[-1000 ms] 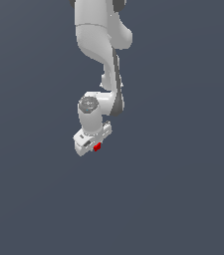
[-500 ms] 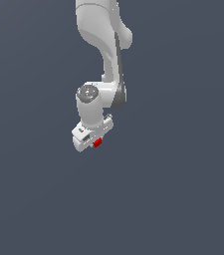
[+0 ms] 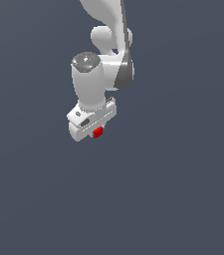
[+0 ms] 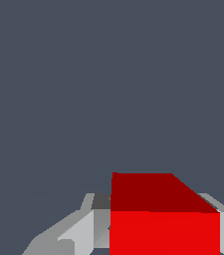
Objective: Pick up the red cube and move it to a goal position.
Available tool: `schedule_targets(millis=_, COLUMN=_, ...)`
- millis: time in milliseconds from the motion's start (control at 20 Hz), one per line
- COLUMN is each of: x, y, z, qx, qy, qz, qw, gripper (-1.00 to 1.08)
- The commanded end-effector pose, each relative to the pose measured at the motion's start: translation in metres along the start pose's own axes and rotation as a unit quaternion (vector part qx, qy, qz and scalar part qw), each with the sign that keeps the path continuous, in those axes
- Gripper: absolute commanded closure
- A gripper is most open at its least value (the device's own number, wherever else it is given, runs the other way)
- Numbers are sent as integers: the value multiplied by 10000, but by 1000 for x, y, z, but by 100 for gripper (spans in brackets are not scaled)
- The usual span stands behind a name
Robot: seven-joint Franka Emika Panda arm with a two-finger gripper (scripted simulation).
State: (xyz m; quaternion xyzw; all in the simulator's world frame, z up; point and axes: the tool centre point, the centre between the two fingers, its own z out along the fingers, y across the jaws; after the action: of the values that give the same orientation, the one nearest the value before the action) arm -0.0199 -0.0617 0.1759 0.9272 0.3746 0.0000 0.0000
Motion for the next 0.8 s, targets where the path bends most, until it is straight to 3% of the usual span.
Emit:
schedule_targets(millis=0, x=5, y=0, z=-29, qx=2, qy=1, qz=-2, qw=10000, gripper=108)
schedule_targets(millis=750, x=33, y=2, z=-185, qx=3, qy=3, qz=0, qw=10000, gripper=108)
